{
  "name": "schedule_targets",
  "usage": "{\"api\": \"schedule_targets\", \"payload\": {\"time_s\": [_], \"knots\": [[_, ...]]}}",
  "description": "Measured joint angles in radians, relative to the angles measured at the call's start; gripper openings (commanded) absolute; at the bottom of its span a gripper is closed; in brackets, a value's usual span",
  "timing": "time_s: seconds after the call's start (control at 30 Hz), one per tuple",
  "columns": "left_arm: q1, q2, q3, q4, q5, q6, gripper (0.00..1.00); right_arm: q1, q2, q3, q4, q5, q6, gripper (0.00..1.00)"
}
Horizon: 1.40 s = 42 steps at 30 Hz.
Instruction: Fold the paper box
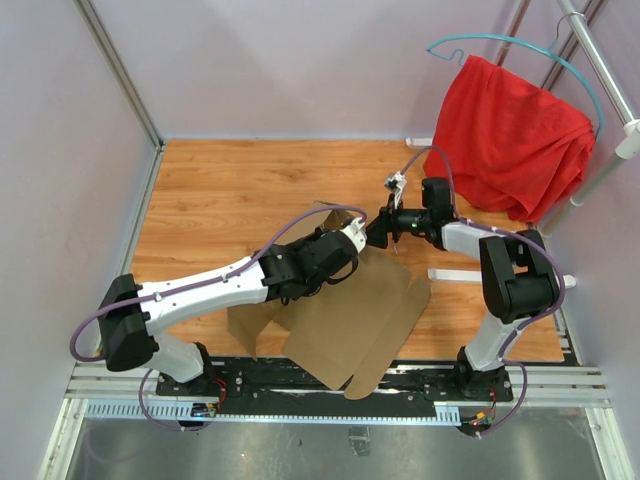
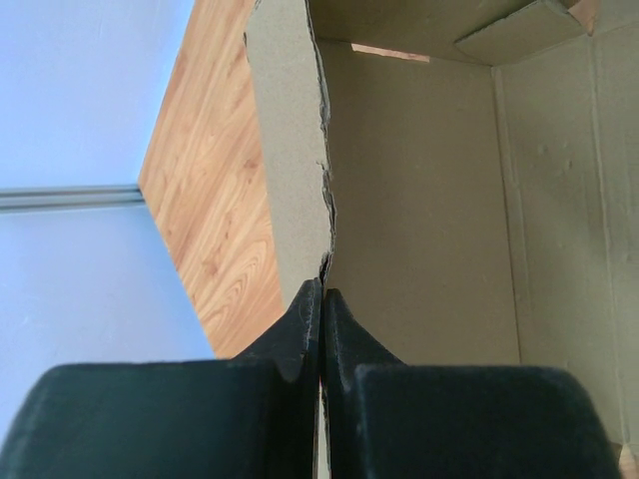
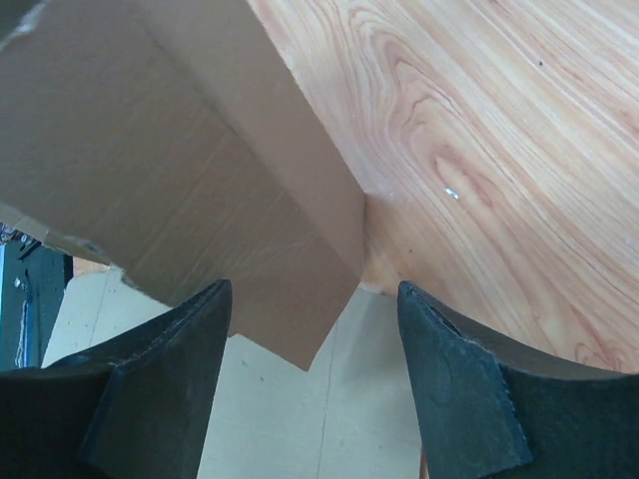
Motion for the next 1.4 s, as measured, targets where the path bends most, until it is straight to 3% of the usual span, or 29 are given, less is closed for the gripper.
{"api": "schedule_targets", "payload": {"time_s": [0.27,0.7,0.9,1.1,1.27,1.4], "knots": [[0.000,0.000,0.003,-0.011,0.023,-0.018,0.00,0.050,-0.028,-0.038,0.166,-0.017,0.002,0.70],[0.000,0.048,0.042,-0.047,0.041,-0.048,0.00,0.127,-0.035,-0.066,0.214,0.033,-0.080,0.76],[0.000,0.048,0.046,-0.050,0.050,-0.056,0.00,0.145,-0.034,-0.090,0.279,0.043,-0.075,0.74],[0.000,0.048,0.049,-0.053,0.053,-0.060,0.00,0.177,-0.012,-0.090,0.401,0.100,-0.014,0.54],[0.000,0.053,0.061,-0.058,0.056,-0.063,0.00,0.196,0.008,-0.096,0.456,0.159,0.027,0.25],[-0.002,0.058,0.068,-0.060,0.058,-0.066,0.00,0.211,0.011,-0.121,0.513,0.233,0.048,0.11]]}}
